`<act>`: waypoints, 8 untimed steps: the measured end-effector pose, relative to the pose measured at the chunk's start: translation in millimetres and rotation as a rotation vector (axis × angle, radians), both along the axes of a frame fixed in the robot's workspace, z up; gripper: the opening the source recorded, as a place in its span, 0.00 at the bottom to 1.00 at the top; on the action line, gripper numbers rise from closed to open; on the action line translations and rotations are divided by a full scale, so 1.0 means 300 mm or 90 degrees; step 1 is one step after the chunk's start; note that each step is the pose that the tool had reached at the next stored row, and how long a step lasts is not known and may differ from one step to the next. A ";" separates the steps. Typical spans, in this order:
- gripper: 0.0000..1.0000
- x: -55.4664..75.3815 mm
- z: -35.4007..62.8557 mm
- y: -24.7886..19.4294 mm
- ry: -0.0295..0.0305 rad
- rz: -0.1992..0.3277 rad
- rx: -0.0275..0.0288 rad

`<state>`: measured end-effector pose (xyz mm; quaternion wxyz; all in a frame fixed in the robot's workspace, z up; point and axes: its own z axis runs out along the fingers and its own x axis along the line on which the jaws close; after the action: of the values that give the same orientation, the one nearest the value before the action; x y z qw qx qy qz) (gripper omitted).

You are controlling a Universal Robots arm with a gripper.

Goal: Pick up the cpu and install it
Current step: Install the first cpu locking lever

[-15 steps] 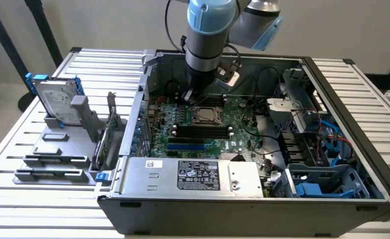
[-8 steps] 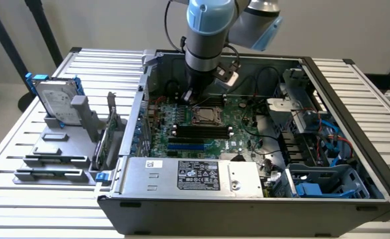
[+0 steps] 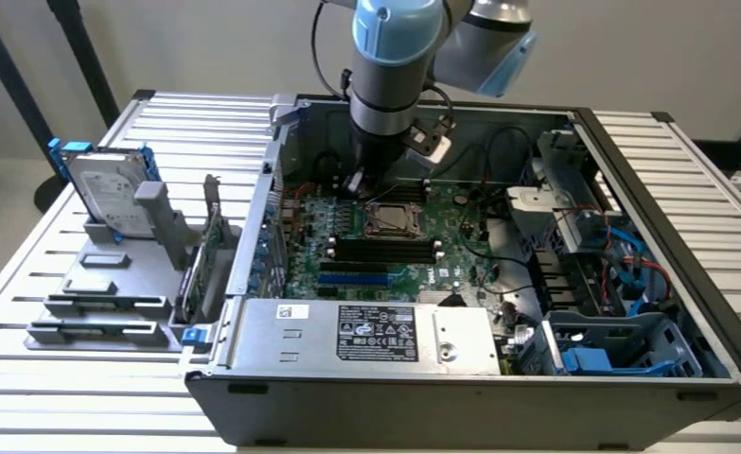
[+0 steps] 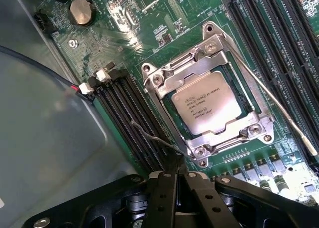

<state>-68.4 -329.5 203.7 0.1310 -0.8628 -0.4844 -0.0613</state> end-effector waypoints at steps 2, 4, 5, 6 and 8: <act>0.11 0.000 0.000 0.000 0.0000 0.000 -0.0041; 0.11 0.000 0.000 0.000 0.0001 0.000 -0.0090; 0.11 0.000 0.000 0.000 0.0000 0.000 -0.0114; 0.11 0.000 -0.001 0.000 0.0000 0.000 -0.0131; 0.11 0.000 -0.001 0.001 0.0001 0.000 -0.0156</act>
<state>-68.5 -329.3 203.3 0.1204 -0.8643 -0.4851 -0.0553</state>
